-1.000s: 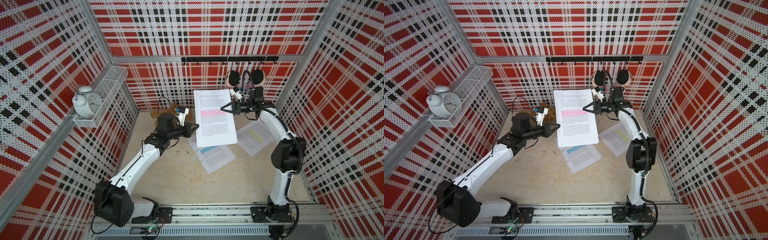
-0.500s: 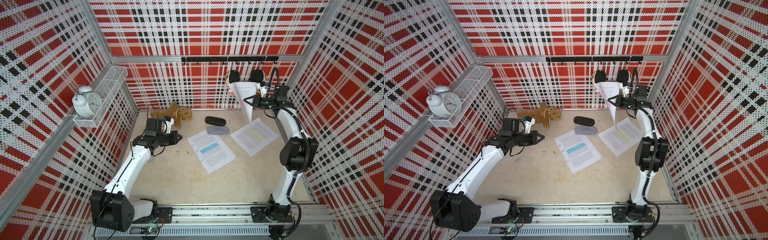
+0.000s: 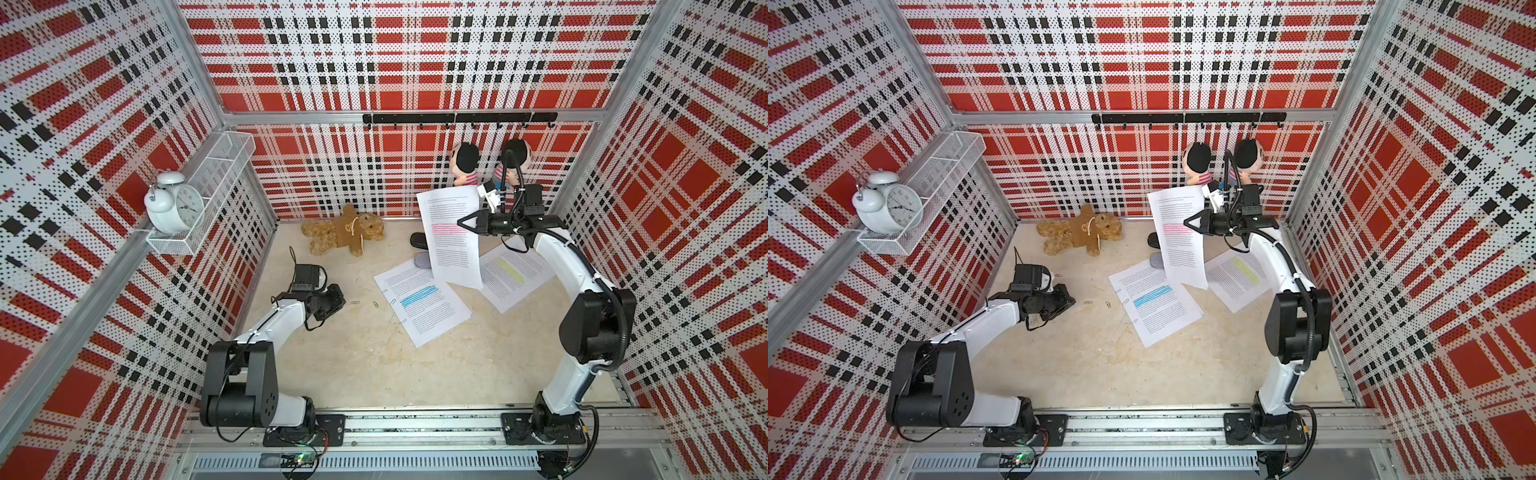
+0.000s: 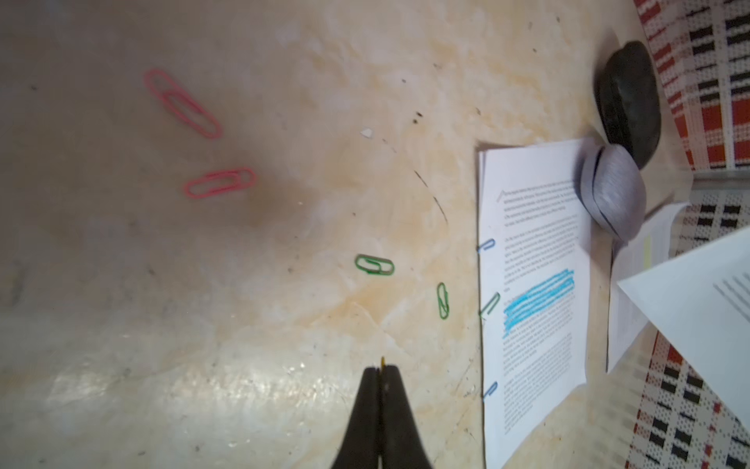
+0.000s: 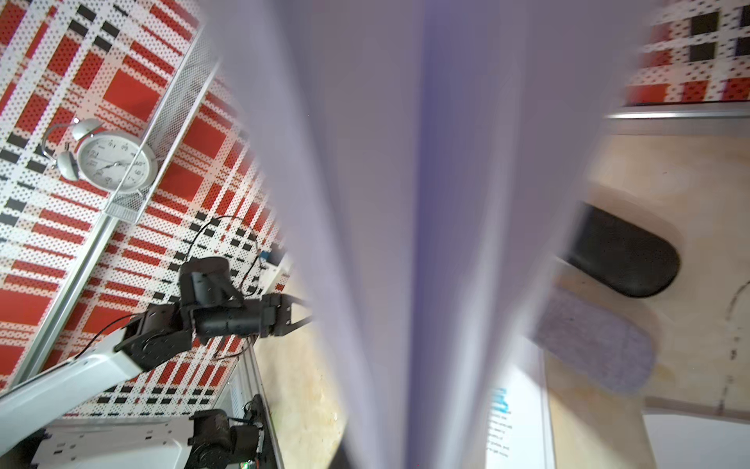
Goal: Unclip the paperclips from the documents
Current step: Place the paper clip at the center of the board, then place the document at the document.
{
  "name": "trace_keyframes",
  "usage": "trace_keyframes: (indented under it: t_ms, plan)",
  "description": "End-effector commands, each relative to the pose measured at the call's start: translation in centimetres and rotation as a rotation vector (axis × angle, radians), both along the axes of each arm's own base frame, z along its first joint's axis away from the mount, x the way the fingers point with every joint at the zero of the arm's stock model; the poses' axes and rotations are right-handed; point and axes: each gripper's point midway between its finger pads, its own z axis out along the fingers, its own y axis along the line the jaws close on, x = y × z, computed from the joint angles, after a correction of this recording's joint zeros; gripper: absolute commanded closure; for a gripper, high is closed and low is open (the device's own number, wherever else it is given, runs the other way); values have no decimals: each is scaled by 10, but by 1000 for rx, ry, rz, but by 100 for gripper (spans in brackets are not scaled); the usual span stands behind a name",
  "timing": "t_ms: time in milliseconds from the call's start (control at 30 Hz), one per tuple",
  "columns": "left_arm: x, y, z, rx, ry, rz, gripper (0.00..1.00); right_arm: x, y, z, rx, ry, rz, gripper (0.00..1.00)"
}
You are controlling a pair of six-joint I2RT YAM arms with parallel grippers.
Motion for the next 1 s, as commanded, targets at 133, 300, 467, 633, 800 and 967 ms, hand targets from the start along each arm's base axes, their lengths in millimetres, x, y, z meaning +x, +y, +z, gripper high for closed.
trace_keyframes:
  t_ms: [133,300,467,633,800,967]
  plan:
    - [8,41,-15,49,-9,146,67,-50,12,16,7,15,31,100]
    - [7,51,-5,70,-19,177,40,-70,-2,-12,-55,99,-8,100]
    - [20,42,28,64,-94,171,37,-68,-47,-47,-87,194,-130,100]
    - [34,2,58,53,-159,95,36,-59,-119,-92,-208,328,-327,100]
    - [42,-27,76,19,-206,73,35,-55,-160,-133,-355,450,-414,100]
    - [46,-51,77,-24,-211,24,35,-51,-192,-163,-453,523,-481,100]
